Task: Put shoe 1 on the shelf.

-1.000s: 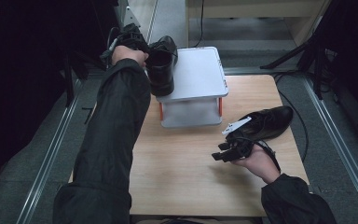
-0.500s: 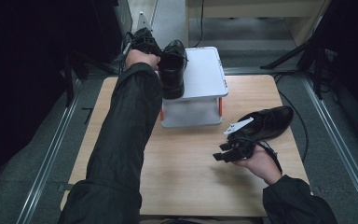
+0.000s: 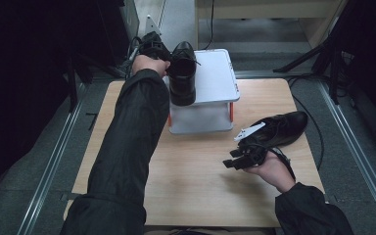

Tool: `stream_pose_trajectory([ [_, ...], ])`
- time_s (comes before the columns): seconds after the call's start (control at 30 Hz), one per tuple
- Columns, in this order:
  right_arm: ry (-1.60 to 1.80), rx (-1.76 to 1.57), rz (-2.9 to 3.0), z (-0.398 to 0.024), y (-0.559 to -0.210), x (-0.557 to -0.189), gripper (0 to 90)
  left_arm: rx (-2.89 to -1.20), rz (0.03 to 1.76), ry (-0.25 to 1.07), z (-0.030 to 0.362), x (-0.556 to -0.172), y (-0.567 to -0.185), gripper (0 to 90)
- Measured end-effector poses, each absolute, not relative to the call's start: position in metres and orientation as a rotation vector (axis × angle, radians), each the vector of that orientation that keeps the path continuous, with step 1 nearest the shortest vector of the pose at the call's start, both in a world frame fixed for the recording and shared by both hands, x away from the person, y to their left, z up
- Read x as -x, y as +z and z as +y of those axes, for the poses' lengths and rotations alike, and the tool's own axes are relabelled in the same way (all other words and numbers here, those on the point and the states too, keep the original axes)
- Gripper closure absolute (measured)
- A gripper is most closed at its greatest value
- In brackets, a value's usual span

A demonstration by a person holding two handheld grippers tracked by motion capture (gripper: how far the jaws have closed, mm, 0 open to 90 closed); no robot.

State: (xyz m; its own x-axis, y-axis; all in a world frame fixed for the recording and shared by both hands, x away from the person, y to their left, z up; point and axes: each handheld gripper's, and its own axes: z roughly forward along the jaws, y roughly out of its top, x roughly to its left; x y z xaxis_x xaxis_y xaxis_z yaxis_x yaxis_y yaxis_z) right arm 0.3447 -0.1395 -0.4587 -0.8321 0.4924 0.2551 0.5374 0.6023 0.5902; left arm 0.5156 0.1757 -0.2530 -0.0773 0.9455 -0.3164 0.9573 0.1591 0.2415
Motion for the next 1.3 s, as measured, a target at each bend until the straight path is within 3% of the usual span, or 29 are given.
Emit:
stream_pose_trajectory([
  [0.37, -1.039, 0.886, -2.753, -0.138, -0.46, -0.347, 47.8, -1.83, 1.998, -0.087, 0.186, -0.508, -0.246, 55.6],
  [0.83, -1.051, 0.919, -2.735, -0.142, -0.457, -0.35, 47.9, -1.82, 1.908, -0.012, 0.225, -0.478, -0.203, 52.0],
  [1.3, -1.054, 1.003, -2.735, -0.153, -0.447, -0.353, 49.5, -1.83, 1.892, -0.078, 0.26, -0.453, -0.257, 49.5],
])
